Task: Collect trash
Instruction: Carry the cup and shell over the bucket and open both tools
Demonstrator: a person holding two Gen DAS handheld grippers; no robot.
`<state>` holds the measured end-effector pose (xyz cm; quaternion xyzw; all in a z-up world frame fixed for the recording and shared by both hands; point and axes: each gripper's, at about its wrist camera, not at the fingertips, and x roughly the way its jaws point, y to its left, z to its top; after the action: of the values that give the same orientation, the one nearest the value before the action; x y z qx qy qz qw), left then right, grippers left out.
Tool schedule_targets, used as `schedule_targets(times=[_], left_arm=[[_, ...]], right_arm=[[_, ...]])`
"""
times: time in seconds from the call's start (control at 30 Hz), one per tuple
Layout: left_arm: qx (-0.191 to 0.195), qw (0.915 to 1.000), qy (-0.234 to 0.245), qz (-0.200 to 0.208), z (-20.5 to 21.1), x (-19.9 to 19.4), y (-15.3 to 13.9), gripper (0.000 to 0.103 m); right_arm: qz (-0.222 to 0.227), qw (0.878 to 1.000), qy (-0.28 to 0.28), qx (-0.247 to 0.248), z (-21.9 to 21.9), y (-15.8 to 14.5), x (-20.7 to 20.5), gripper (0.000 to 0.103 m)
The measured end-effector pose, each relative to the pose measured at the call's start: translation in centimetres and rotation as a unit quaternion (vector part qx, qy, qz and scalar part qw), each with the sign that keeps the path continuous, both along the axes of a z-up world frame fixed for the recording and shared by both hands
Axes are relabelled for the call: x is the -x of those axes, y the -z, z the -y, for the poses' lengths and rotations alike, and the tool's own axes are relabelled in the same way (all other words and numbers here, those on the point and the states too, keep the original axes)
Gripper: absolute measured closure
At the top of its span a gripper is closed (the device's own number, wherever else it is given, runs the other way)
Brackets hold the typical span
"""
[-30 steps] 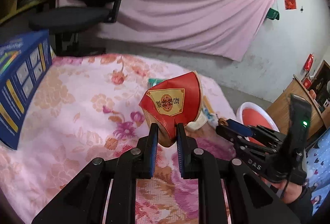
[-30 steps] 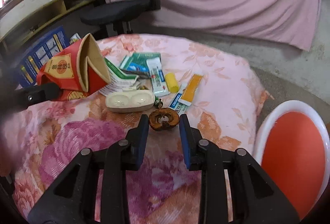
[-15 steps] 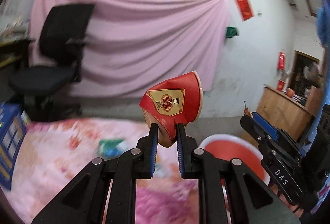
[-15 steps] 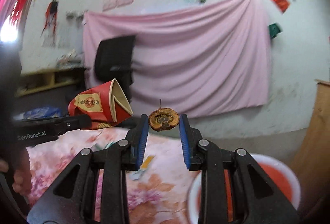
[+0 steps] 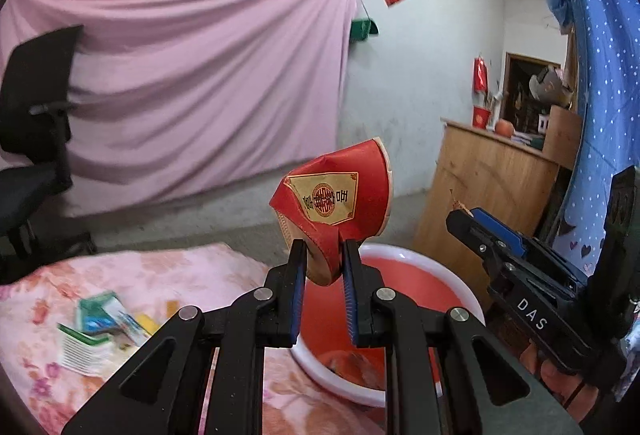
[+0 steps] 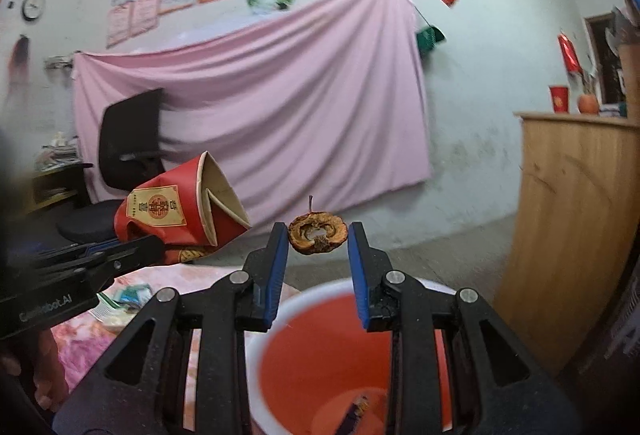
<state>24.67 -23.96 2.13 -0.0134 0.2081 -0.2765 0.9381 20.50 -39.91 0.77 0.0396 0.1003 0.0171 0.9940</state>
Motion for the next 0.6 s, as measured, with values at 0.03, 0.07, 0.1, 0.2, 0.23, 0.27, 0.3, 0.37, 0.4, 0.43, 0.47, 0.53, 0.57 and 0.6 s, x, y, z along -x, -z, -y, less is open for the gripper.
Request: schedule_targets(times=[0.03,0.07,0.1,0.2,0.23,0.27,0.3,0.37,0.4,0.43,0.47,0.53,0.57,0.6], left_arm=[[-0.002,0.9999,0.004,-0.01,0.3,-0.3,0.4,0.089],[-0.005,0.9998,0.007,-0.018,0.8,-0.3,0.5,0.089],[-0.009,0.9994,0.011,-0.031,1.4,-0.7,0.8,0.089],[-0.02,0.9973,0.017,-0.069,2.5,-1.8,1.4,0.088],[-0.024,0.9962,0.019,-0.082,2.8,-2.1,1.7,0.088],[-0.028,0.9953,0.021,-0.091,3.1,-2.3,1.8,0.088],[-0.032,0.9942,0.019,-0.101,3.4,-2.7,2.0,0.088],[-0.033,0.9925,0.019,-0.116,3.5,-3.2,2.3,0.088],[-0.033,0.9913,0.019,-0.126,3.6,-3.5,2.5,0.088],[-0.032,0.99,0.018,-0.136,3.7,-3.8,2.7,0.088],[-0.033,0.989,0.018,-0.143,3.6,-4.0,2.9,0.088],[-0.036,0.9861,0.02,-0.161,3.4,-4.5,3.4,0.088],[-0.036,0.9848,0.019,-0.169,3.1,-4.2,3.7,0.088],[-0.035,0.9836,0.017,-0.176,2.9,-4.3,3.9,0.088]], right_arm=[[-0.01,1.0,0.006,-0.001,0.4,0.3,-0.1,0.05],[-0.021,1.0,0.011,-0.002,0.8,0.6,-0.3,0.05],[-0.033,0.999,0.016,-0.005,1.2,0.9,-0.5,0.05],[-0.061,0.998,0.024,-0.012,2.0,1.7,-1.1,0.05],[-0.071,0.997,0.028,-0.014,2.1,2.0,-1.2,0.05],[-0.077,0.996,0.028,-0.017,2.5,2.3,-1.3,0.05],[-0.085,0.996,0.028,-0.021,2.6,2.5,-1.5,0.05],[-0.097,0.995,0.029,-0.026,2.8,2.9,-1.7,0.05],[-0.103,0.994,0.029,-0.027,2.9,3.1,-1.8,0.05],[-0.11,0.993,0.03,-0.027,3.0,3.2,-2.0,0.05],[-0.116,0.992,0.031,-0.027,3.0,3.4,-2.2,0.05],[-0.13,0.991,0.03,-0.028,3.0,3.9,-2.5,0.05],[-0.137,0.99,0.03,-0.028,3.0,4.1,-2.7,0.05],[-0.143,0.989,0.03,-0.027,3.0,4.3,-2.8,0.05]])
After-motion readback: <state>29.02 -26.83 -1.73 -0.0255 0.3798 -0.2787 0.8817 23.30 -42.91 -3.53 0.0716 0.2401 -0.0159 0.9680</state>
